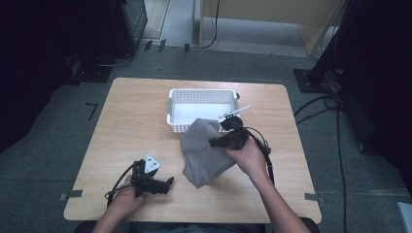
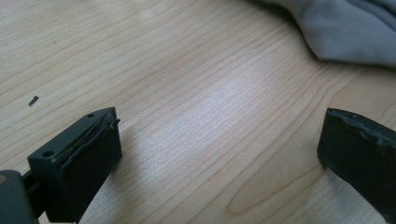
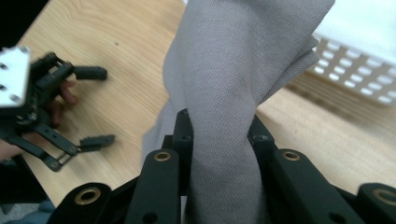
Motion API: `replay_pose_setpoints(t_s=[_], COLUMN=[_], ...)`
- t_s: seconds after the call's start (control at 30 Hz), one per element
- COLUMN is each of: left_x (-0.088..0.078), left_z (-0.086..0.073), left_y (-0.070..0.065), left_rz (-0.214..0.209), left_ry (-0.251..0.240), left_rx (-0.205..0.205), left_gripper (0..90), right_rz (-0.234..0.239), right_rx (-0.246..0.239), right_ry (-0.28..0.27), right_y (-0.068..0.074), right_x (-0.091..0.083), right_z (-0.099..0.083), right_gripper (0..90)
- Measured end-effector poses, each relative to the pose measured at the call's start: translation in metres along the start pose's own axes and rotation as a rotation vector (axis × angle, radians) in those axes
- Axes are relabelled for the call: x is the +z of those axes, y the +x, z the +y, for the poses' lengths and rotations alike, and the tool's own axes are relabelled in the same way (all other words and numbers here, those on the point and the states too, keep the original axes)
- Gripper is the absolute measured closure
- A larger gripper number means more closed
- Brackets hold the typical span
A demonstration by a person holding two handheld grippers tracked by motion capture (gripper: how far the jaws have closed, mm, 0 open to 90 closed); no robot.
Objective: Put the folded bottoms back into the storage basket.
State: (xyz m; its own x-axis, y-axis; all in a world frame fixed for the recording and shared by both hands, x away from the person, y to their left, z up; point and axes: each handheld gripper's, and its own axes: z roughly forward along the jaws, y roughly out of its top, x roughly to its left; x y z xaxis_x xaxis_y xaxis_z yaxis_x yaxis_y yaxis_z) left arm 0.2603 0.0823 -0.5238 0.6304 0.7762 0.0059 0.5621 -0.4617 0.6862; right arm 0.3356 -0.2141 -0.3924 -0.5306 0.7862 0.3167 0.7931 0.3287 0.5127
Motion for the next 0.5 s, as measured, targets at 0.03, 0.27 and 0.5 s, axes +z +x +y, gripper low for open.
replay_pose_setpoints(t_s=[0.03,0.27,0.5], left_x=[0.0,0.0,0.0], left_z=[0.0,0.0,0.0], left_y=[0.0,0.0,0.0], left_rz=[0.0,-0.001,-0.001], left_ry=[-0.002,-0.001,0.001], left_rx=[-0.002,-0.001,-0.001], left_gripper=[0.0,0.0,0.0], right_rz=[0.001,-0.004,-0.018], right_rx=[0.005,-0.012,-0.034], right_ry=[-0.004,-0.015,-0.022], right_y=[0.002,0.008,0.015], right_x=[-0.004,-0.024,-0.043], right_z=[0.004,0.021,0.042], right_gripper=[72.1,72.0,71.9])
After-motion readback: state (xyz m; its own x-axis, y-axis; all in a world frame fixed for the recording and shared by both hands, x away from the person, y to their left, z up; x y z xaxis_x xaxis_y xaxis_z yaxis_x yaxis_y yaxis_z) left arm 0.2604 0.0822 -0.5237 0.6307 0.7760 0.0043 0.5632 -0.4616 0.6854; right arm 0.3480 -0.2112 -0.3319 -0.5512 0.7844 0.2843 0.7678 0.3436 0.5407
